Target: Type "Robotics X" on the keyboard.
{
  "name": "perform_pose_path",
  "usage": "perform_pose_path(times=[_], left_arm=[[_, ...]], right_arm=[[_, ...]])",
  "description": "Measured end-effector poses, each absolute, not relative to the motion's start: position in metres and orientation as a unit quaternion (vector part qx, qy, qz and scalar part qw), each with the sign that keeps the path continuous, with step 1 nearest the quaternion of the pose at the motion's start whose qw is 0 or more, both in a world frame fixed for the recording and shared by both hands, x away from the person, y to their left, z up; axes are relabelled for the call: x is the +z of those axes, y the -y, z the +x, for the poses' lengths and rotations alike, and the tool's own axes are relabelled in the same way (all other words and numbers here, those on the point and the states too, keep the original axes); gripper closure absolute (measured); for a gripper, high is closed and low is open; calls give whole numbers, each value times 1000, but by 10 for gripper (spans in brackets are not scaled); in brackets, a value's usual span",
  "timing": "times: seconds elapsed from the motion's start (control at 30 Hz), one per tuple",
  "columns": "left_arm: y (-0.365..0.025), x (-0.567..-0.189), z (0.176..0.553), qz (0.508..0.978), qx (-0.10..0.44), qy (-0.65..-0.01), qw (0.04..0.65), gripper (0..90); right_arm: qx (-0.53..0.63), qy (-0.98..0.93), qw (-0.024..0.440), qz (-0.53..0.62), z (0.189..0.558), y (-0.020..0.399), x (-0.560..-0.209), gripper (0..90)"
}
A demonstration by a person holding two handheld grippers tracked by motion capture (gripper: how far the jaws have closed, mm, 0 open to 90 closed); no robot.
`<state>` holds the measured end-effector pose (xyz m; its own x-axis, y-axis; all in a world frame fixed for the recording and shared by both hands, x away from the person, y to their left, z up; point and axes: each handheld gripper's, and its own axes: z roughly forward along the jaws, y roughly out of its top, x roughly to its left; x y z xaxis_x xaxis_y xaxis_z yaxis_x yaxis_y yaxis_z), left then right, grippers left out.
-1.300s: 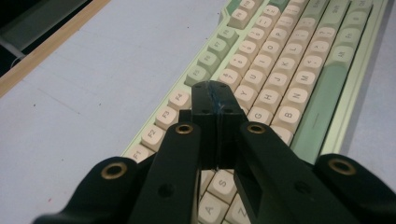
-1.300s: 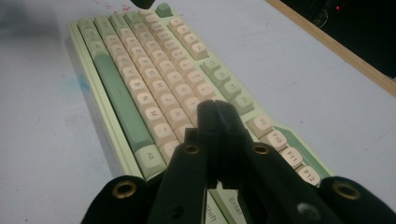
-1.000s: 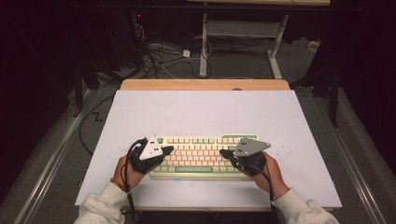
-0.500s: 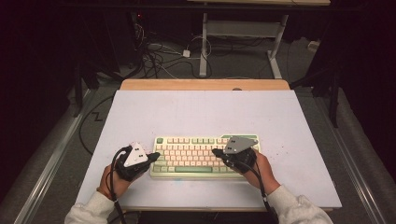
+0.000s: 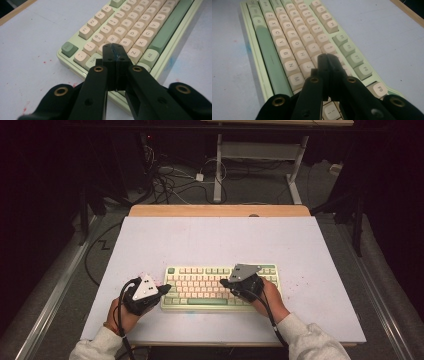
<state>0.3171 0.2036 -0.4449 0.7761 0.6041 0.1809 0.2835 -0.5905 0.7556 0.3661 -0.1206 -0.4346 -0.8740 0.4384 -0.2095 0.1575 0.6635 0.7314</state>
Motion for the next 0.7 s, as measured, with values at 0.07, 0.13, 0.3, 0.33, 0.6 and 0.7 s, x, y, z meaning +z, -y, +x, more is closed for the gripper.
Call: perform_pose_path(times=[0.07, 0.13, 0.3, 0.33, 0.6, 0.7], left_arm=[[-204, -445, 317, 866, 215, -256, 372, 877], [-204, -446, 317, 866, 214, -258, 372, 878], [-205, -445, 317, 865, 216, -258, 372, 877], [-205, -445, 318, 865, 216, -258, 372, 877], [-204, -446, 318, 867, 214, -257, 370, 878], [-204, -447, 318, 868, 212, -256, 369, 877]], right_arm=[[372, -894, 188, 166, 368, 120, -435, 900], [370, -894, 188, 168, 369, 119, -437, 900], [365, -897, 187, 166, 372, 115, -439, 900], [364, -897, 186, 169, 372, 115, -439, 900], [358, -900, 183, 167, 376, 110, -442, 900], [354, -901, 183, 170, 378, 108, -444, 900]])
